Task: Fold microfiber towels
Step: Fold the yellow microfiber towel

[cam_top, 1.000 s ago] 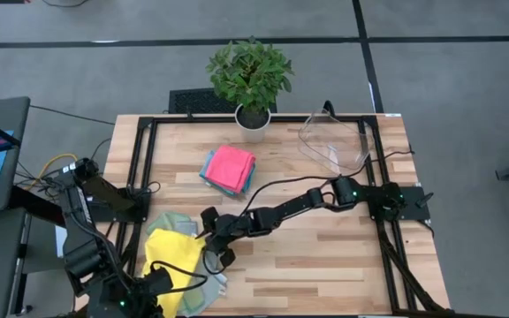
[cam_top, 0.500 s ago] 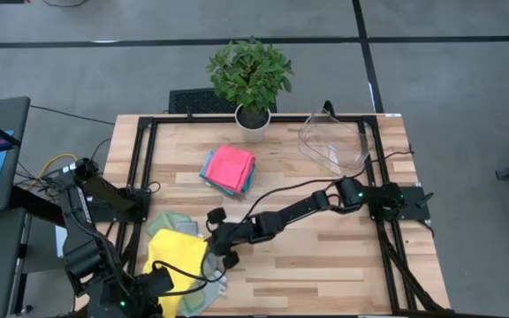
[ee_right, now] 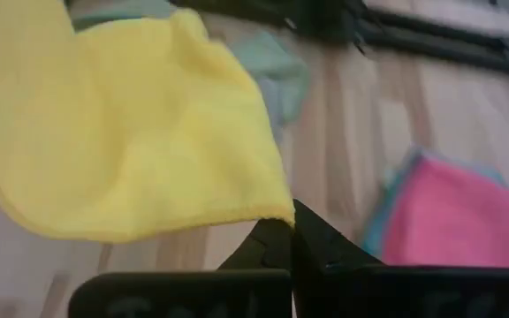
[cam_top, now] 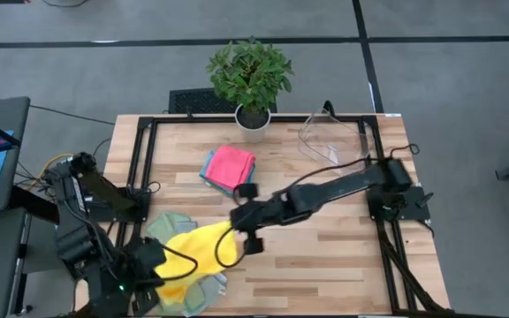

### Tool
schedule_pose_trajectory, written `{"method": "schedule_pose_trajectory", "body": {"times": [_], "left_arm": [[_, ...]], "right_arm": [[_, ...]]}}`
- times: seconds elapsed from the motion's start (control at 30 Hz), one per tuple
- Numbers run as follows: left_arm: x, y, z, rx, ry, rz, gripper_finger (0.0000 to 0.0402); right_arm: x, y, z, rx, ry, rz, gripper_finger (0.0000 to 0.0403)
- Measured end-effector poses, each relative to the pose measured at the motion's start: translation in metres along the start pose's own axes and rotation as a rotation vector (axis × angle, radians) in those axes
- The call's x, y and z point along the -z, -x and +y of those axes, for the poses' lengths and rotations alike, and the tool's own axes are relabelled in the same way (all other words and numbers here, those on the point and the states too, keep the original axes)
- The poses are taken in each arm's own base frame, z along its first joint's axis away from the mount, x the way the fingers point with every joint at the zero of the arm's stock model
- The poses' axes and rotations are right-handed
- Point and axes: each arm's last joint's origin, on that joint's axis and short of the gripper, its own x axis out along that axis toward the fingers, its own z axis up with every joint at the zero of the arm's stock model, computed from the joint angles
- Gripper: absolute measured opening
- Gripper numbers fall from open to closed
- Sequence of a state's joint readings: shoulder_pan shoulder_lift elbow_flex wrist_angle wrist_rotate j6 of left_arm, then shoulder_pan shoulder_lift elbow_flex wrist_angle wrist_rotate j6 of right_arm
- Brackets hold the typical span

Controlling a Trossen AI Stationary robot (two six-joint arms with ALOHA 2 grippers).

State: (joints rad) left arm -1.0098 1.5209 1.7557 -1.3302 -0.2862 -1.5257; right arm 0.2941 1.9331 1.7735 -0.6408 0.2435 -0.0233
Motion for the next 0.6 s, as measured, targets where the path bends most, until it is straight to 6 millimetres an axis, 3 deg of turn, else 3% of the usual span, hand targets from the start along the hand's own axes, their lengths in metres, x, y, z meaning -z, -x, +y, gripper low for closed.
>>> {"method": "schedule_pose_trajectory", "body": {"times": [0.17, 0.27, 0.6], "left_arm": [[-0.018, 0.025, 0.019, -0.006, -0.085, -0.197, 0.0002], [-0.03, 0.033, 0.029, -0.051, -0.144, -0.302, 0.0002], [-0.075, 0.024, 0.046, -0.202, -0.369, -0.266, 0.0002]], "right_arm": [[0.004, 0.059, -0.002, 0.05, -0.1, 0.055, 0.0009], [0.006, 0.083, 0.005, 0.076, -0.178, 0.05, 0.0009], [0.032, 0.148, 0.011, 0.291, -0.398, 0.12, 0.0009]]}}
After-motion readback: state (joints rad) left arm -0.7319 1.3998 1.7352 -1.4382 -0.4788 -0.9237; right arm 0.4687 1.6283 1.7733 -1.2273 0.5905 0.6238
